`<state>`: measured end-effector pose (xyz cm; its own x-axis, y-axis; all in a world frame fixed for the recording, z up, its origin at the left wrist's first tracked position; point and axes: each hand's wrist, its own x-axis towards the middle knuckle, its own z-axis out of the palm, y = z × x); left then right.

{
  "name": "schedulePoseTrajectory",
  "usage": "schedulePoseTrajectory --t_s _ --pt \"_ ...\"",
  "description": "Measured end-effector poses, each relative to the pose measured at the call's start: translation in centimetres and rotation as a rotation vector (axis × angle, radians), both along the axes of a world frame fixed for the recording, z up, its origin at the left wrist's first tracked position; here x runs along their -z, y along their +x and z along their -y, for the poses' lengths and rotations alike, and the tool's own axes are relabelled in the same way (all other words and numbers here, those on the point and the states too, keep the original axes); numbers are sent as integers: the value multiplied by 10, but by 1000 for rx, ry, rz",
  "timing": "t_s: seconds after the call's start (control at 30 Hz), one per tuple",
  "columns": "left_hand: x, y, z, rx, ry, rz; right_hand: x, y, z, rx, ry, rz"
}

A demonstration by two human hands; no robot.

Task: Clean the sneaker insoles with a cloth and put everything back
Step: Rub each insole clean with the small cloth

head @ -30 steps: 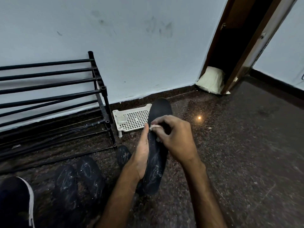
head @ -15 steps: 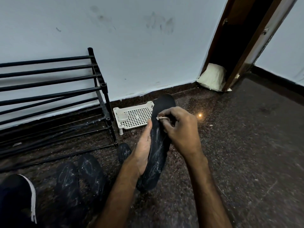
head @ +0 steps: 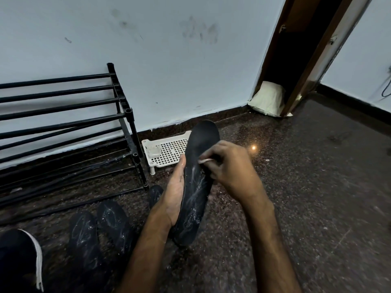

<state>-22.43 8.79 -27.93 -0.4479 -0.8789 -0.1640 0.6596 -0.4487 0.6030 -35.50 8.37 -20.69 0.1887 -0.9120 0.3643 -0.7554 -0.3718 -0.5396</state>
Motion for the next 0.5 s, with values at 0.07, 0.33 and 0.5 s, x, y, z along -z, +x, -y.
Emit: schedulePoseTrajectory --t_s 0.07,0.33,0.5 --pt "1 1 1 21 -7 33 3 -9 4 150 -84 -30" --pt "0 -1 -1 -10 -6 -3 6 -1 1 54 5 -11" --pt "-3 -4 0 -21 -29 41 2 7 2 73 -116 65"
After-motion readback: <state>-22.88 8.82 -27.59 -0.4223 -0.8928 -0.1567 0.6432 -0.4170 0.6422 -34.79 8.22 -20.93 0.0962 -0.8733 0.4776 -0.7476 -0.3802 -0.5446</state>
